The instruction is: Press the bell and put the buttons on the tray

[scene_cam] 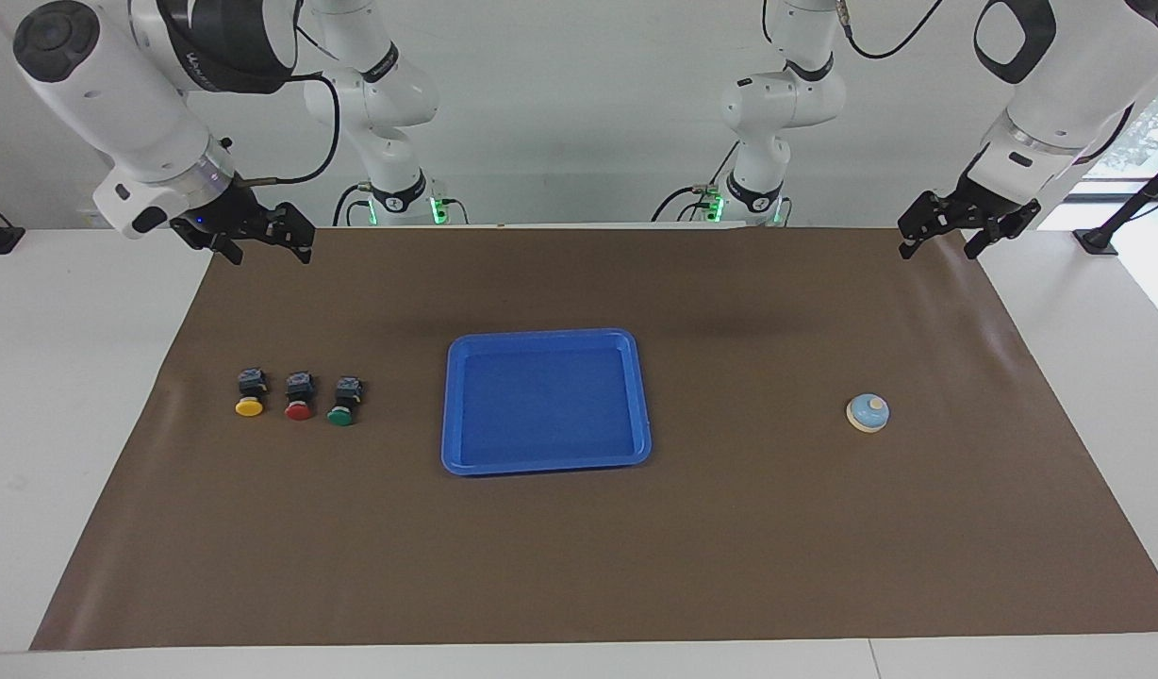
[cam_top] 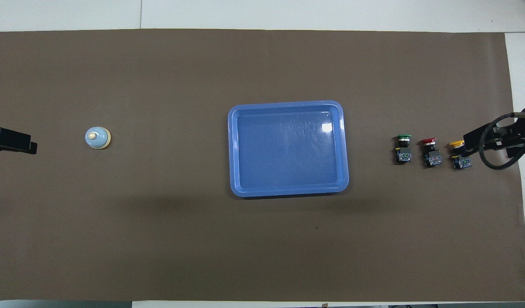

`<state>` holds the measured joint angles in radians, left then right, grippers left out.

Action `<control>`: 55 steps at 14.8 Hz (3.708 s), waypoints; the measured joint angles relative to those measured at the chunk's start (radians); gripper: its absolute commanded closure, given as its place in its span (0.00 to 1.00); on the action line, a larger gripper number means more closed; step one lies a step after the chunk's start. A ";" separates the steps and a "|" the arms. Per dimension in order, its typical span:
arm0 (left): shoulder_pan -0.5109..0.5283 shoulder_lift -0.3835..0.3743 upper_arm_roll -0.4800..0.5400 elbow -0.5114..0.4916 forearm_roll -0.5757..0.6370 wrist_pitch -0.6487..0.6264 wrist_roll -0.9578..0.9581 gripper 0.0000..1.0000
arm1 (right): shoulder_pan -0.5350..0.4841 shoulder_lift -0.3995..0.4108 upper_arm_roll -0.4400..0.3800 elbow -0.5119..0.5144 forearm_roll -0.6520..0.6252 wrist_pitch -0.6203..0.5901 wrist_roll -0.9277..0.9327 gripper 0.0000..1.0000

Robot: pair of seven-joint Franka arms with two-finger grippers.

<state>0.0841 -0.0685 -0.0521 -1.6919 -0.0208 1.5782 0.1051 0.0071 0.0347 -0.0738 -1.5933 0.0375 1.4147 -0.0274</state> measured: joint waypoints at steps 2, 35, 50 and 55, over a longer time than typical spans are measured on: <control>0.000 0.000 0.000 0.000 0.000 0.000 0.000 0.00 | 0.000 0.000 0.000 0.000 0.000 0.000 0.000 0.00; 0.034 0.318 -0.001 -0.156 0.000 0.555 -0.058 1.00 | -0.152 0.043 -0.008 -0.497 -0.002 0.710 -0.362 0.13; 0.012 0.383 -0.001 -0.225 0.000 0.696 -0.108 1.00 | -0.236 0.155 -0.009 -0.605 -0.003 0.963 -0.472 1.00; 0.012 0.384 -0.001 -0.192 -0.001 0.655 -0.112 1.00 | -0.235 0.154 -0.007 -0.582 -0.026 0.896 -0.520 1.00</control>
<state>0.0956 0.3157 -0.0535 -1.8840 -0.0213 2.2329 -0.0068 -0.2276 0.1891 -0.0807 -2.1751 0.0117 2.3105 -0.5470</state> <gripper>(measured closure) 0.991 0.595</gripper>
